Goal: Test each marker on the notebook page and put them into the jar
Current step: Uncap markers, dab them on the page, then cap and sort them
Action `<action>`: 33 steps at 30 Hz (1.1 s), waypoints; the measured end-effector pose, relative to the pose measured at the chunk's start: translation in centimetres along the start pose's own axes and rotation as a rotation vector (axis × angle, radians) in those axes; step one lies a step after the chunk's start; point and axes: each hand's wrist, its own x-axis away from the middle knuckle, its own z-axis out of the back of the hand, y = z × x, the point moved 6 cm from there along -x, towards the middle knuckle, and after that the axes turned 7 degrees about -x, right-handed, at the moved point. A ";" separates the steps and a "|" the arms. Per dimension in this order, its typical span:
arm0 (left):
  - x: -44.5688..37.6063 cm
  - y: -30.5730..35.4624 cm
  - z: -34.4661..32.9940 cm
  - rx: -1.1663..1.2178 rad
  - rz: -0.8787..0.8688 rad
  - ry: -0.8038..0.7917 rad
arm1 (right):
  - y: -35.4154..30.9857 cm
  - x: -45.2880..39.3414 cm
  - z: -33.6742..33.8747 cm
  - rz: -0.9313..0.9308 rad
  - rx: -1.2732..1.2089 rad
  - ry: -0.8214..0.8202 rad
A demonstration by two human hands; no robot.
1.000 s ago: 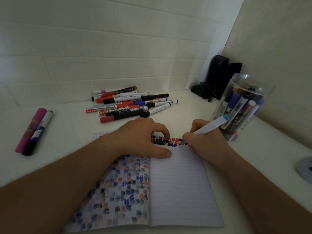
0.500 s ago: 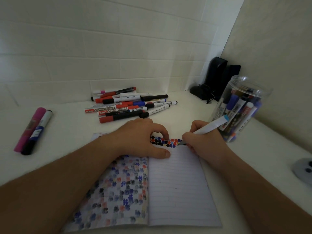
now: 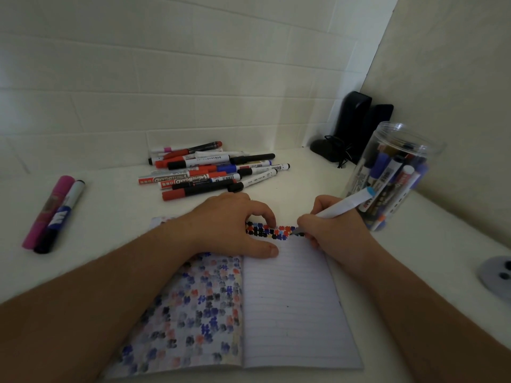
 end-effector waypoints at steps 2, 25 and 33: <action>0.0 0.0 0.0 0.001 -0.001 -0.003 | 0.1 0.0 0.0 0.000 -0.007 0.003; 0.5 -0.2 2.2 0.328 0.064 0.286 | -2.4 1.1 0.2 -0.010 -0.808 -0.237; 0.7 0.2 2.3 0.244 0.016 0.339 | -2.1 1.3 -0.6 -0.066 -0.896 -0.278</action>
